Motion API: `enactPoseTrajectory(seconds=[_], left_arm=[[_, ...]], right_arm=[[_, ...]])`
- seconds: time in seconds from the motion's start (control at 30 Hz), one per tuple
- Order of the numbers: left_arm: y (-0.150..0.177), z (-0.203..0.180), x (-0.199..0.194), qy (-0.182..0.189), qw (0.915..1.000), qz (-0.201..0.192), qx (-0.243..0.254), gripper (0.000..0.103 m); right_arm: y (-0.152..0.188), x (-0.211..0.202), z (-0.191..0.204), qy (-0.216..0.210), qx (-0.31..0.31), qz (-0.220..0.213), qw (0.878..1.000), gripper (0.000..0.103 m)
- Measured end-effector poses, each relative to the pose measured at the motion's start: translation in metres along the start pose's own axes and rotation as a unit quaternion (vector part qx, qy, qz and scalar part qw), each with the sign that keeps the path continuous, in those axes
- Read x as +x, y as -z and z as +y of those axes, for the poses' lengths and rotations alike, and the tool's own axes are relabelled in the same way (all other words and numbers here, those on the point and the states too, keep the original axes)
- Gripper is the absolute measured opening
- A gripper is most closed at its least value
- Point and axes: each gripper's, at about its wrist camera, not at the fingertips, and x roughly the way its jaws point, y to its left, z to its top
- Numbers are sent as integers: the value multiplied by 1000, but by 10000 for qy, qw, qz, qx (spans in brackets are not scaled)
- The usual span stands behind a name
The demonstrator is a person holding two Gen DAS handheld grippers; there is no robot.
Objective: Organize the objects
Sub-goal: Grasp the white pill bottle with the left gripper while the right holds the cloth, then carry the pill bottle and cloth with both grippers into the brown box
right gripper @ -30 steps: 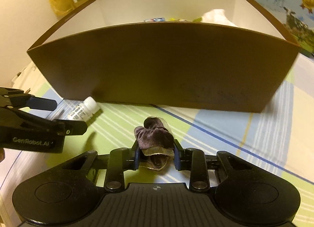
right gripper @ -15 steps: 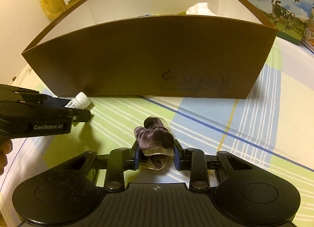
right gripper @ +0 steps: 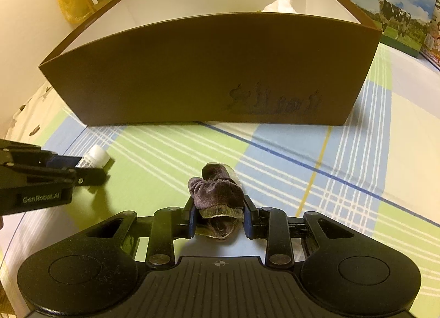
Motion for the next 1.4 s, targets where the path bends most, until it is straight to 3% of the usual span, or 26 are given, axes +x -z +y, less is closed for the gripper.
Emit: enactPoseTrajectory(seconds=[0.63, 0.9, 1.4], left_arm=[[18, -18, -22, 216, 9997, 85, 56, 22], [3, -23, -57, 336, 9989, -308, 60, 22], [-48, -21, -107, 331, 9929, -1141, 6, 22]], right_arm=[[19, -18, 15, -304, -68, 207, 9993, 28], [8, -43, 18, -515, -38, -1, 9987, 28], [-52, -91, 27, -814, -31, -955, 9921, 28]])
